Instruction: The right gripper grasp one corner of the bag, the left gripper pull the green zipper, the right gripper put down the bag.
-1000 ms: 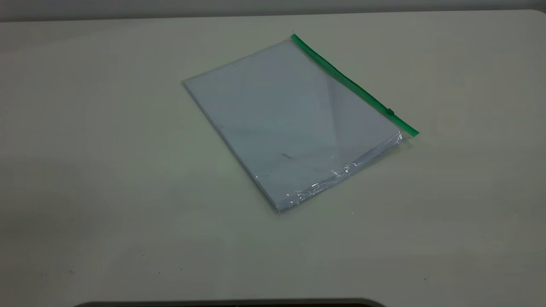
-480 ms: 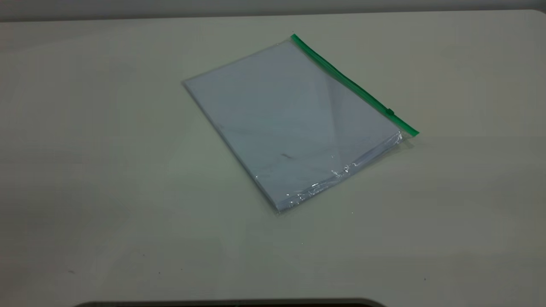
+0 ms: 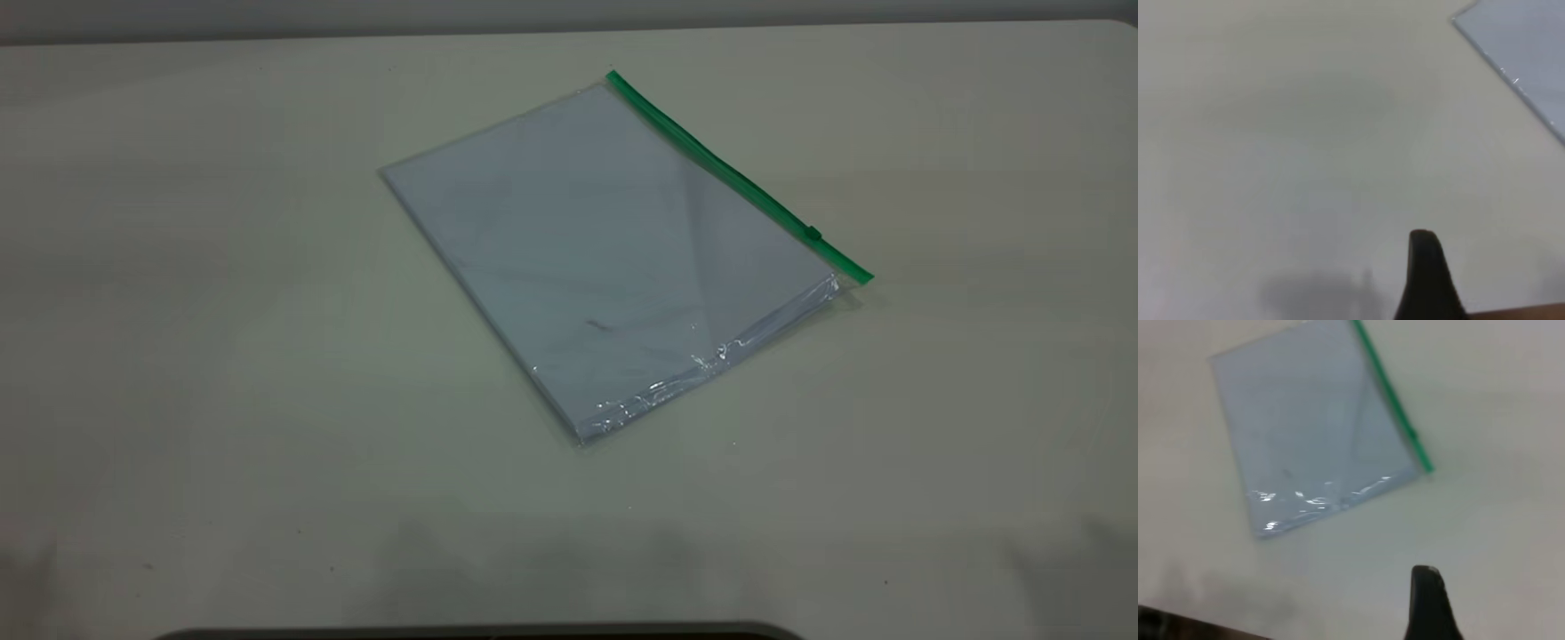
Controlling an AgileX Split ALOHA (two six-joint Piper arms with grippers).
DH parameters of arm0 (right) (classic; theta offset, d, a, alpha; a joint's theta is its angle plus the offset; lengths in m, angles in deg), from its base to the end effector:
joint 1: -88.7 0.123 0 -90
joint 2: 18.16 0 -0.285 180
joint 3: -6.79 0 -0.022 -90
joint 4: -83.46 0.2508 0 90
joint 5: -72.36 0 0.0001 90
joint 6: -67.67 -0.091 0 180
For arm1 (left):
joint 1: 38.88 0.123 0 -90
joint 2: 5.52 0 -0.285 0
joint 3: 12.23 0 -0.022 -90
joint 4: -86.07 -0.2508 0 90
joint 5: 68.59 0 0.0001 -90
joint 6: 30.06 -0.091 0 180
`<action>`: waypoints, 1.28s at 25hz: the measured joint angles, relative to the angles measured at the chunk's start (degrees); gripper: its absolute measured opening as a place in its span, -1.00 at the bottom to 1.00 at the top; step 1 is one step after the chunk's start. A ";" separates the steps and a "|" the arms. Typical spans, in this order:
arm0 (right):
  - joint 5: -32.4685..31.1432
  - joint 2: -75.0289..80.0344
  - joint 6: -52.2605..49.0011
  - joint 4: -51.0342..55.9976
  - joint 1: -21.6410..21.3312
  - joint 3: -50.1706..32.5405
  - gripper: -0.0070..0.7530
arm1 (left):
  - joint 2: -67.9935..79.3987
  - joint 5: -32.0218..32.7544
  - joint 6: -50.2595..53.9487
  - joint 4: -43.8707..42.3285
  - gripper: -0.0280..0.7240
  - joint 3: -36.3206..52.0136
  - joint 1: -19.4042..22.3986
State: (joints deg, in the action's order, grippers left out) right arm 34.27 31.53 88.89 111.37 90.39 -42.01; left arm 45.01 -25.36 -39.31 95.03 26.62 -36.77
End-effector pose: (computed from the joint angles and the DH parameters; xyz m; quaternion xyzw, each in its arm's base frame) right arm 0.1295 0.0301 0.2654 -0.0602 0.9078 0.1445 0.3891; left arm 0.1365 -0.0047 0.3068 0.0263 0.9130 -0.0319 0.4058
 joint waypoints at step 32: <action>-8.45 96.52 72.41 68.00 -11.18 28.82 0.32 | 29.19 -8.04 -27.73 25.68 0.59 -9.08 0.00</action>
State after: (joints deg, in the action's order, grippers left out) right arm 25.82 128.05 161.30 179.38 79.21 -13.19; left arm 74.20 -33.40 -67.05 120.70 17.54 -36.77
